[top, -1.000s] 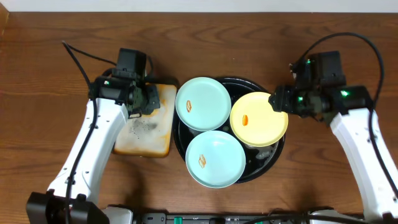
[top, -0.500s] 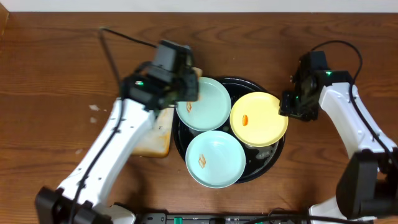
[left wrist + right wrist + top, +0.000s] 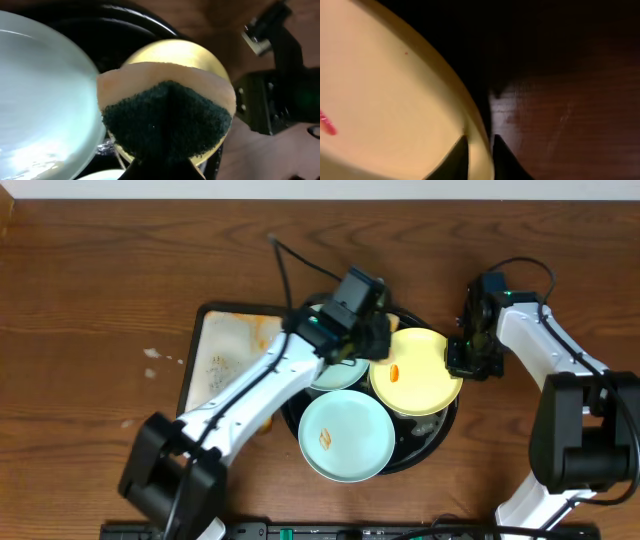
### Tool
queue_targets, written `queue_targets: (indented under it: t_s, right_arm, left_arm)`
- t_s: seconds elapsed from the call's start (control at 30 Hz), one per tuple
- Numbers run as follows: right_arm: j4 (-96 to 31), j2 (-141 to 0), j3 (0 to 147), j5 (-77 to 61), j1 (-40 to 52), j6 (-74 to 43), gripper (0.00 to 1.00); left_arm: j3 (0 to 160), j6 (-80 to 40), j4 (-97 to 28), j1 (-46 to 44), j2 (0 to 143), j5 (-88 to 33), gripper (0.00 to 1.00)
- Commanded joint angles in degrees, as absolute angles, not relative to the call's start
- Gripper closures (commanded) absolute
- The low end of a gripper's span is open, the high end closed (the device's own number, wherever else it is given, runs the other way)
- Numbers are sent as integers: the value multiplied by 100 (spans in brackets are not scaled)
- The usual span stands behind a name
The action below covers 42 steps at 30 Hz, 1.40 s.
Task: Clean dirty plates on tray and stack at the side
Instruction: 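Scrub the yellow plate with the sponge while right gripper holds it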
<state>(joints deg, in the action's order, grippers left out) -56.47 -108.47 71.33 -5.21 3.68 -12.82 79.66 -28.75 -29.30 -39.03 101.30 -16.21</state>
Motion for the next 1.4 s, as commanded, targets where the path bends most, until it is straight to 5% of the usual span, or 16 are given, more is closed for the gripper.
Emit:
queue_targets:
  t_s: [0.0, 0.13, 0.9, 1.37]
  right_arm:
    - [-5596, -10875, 7216, -451, 303, -1236, 93]
    - [-5570, -10877, 7216, -355, 307, -1238, 99]
    - [-5730, -10877, 7216, -303, 307, -1326, 99]
    - [-5828, -10877, 7216, -301, 307, -1323, 99]
  left_arm:
    - [8071, -2995, -2797, -4117, 10359, -1796, 93]
    - [8071, -3210, -2582, -4233, 10626, -1800, 93]
    - [8071, -3741, -1763, -4410, 12440, -2134, 92]
    - [8217, -3518, -2902, -4195, 12521, -141, 93]
